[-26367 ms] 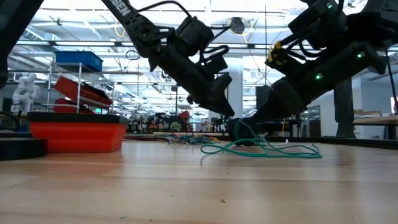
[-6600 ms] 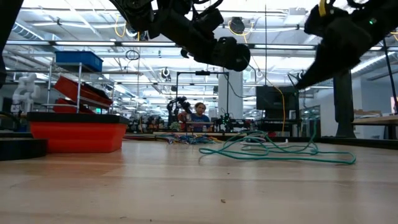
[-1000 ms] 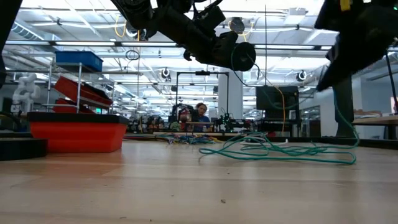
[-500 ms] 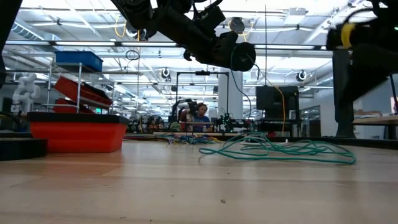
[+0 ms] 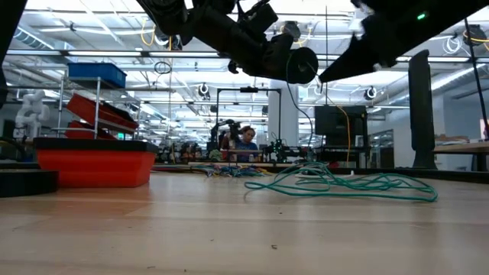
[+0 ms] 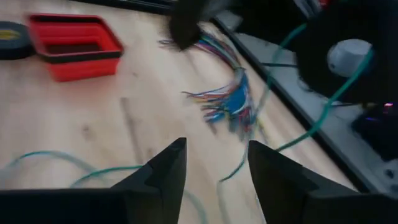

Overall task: Coil cords
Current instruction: Uncoil the green wire from the spool

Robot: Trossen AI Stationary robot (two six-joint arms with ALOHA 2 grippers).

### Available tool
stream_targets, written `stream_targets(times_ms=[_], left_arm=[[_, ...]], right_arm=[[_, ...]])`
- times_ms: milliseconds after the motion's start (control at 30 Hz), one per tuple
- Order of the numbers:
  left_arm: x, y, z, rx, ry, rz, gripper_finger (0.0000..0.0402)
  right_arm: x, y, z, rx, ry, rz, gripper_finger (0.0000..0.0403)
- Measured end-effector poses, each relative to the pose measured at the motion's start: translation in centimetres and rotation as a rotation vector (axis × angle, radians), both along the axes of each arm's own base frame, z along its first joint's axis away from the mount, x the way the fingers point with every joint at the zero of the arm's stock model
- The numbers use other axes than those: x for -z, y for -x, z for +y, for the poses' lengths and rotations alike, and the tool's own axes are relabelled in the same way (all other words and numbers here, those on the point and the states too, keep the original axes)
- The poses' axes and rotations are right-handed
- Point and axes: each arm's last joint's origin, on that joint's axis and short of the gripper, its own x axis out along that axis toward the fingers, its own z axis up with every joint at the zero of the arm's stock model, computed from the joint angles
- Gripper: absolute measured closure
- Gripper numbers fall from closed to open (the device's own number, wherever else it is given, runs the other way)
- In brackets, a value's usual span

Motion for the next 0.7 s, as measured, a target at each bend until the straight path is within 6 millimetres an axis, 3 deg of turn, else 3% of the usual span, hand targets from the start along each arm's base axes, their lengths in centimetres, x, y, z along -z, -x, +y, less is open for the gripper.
stream_targets(times_ms=[267, 700], left_arm=[[0.0, 0.0, 0.0, 0.013, 0.021, -0.011, 0.0402], [0.0, -0.1, -0.6, 0.031, 0.022, -0.011, 0.0402]], right_arm=[[0.7, -2.4, -2.2, 0.014, 0.081, 0.008, 0.0261], [1.4, -4.2, -5.3, 0.078, 0.081, -0.028, 0.0267]])
